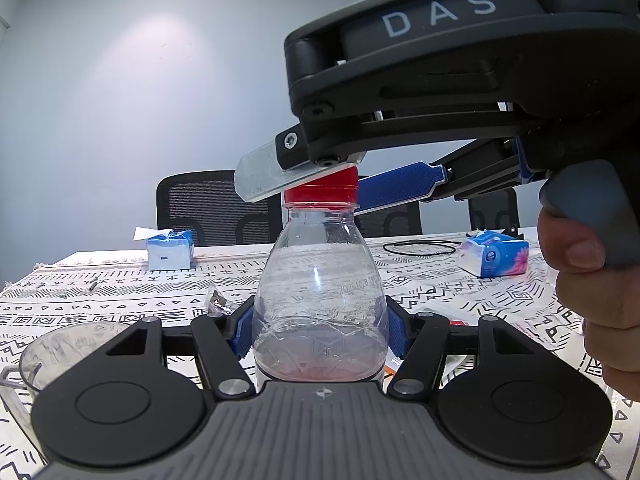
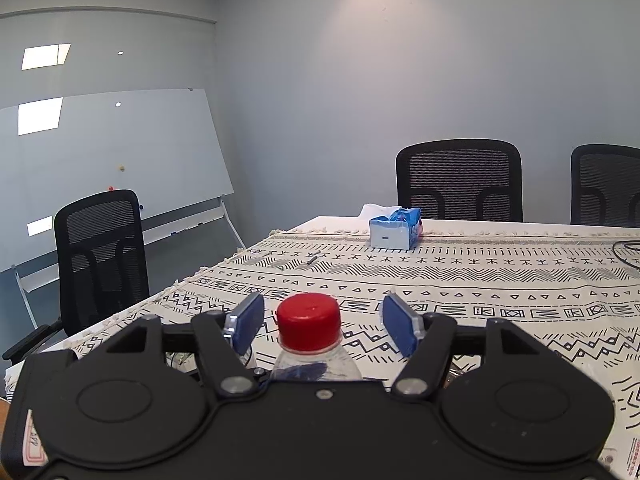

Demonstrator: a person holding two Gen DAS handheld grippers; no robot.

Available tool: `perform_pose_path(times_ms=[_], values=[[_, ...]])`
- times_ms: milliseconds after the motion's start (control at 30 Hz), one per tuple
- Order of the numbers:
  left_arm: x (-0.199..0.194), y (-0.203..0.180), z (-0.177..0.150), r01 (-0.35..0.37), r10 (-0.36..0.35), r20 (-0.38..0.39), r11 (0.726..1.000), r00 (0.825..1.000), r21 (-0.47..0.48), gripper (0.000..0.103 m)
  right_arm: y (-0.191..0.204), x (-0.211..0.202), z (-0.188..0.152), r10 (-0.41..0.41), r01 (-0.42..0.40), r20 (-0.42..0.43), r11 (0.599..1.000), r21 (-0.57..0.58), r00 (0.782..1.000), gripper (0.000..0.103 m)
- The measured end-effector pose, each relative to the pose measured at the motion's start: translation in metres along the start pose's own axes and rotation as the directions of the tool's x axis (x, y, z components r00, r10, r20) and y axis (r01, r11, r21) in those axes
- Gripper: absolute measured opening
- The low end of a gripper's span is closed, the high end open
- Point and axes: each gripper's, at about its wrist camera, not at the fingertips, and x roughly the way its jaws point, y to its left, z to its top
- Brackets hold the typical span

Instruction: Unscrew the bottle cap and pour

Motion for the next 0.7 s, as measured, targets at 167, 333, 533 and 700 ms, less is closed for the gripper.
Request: perform_pose_path(times_ms=[167, 333, 533, 700], values=[[-0.001, 0.004, -0.002, 0.004, -0.004, 0.002, 1.0, 1.0, 0.001, 0.06, 0.0, 0.001, -0.001, 0.0, 0.0, 0.001, 1.0, 0.001, 1.0, 0.068], [0.0, -0.001, 0.0, -0.005, 0.005, 0.002, 1.0, 1.0, 0.0, 0.06, -0.001, 0.002, -0.001, -0.004, 0.004, 0.006, 1.0, -0.006, 1.0, 0.068], [0.0, -0.001, 0.0, -0.006, 0.006, 0.004, 1.0, 1.0, 0.0, 0.059, 0.002, 0.003, -0.005, 0.049, -0.046, 0.039, 0.995, -0.089, 0.998, 0.033], [0.001, 0.001, 0.0, -0.002, 0.002, 0.004, 1.0, 1.0, -0.007, 0.059, -0.016, 0.009, 0.0, 0.162, -0.158, 0.025, 0.981, -0.117, 0.987, 0.033]])
